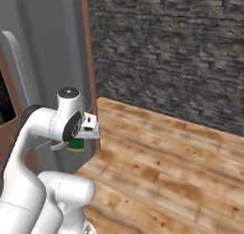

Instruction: Place the sponge inside the microwave to prepare for sanitizing.

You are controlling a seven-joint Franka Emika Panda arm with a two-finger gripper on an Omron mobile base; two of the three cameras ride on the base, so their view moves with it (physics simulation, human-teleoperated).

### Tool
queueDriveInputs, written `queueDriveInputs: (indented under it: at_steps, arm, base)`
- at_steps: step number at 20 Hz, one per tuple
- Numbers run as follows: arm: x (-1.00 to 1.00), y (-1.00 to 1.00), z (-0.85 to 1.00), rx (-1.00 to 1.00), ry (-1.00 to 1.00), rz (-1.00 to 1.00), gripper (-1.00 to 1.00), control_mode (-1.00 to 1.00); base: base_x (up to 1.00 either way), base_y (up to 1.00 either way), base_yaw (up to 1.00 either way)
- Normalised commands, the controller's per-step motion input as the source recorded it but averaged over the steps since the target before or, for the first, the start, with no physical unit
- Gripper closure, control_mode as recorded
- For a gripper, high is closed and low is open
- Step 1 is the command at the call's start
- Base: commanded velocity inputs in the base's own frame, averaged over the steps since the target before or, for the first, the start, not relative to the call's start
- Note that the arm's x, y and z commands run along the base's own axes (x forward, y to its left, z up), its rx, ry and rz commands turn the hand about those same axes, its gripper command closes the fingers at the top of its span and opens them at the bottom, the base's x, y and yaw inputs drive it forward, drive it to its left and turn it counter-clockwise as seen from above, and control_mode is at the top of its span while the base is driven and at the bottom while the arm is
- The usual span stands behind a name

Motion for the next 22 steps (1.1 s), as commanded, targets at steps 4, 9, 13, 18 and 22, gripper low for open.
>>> queueDriveInputs:
  at_steps: [4,9,13,18,22]
  arm:
    - [0.00,0.00,0.00,0.00,0.00,0.00,1.00,1.00]
    - [0.00,0.00,0.00,0.00,0.00,0.00,1.00,1.00]
    - [0.00,0.00,0.00,0.00,0.00,0.00,1.00,1.00]
    - [0.00,0.00,0.00,0.00,0.00,0.00,1.00,1.00]
    - [0.00,0.00,0.00,0.00,0.00,0.00,1.00,1.00]
  base:
    - [0.45,-0.09,0.70]
    - [0.30,-0.09,0.81]
    - [0.41,-0.09,0.74]
    - [0.28,-0.09,0.76]
    - [0.50,-0.11,0.57]
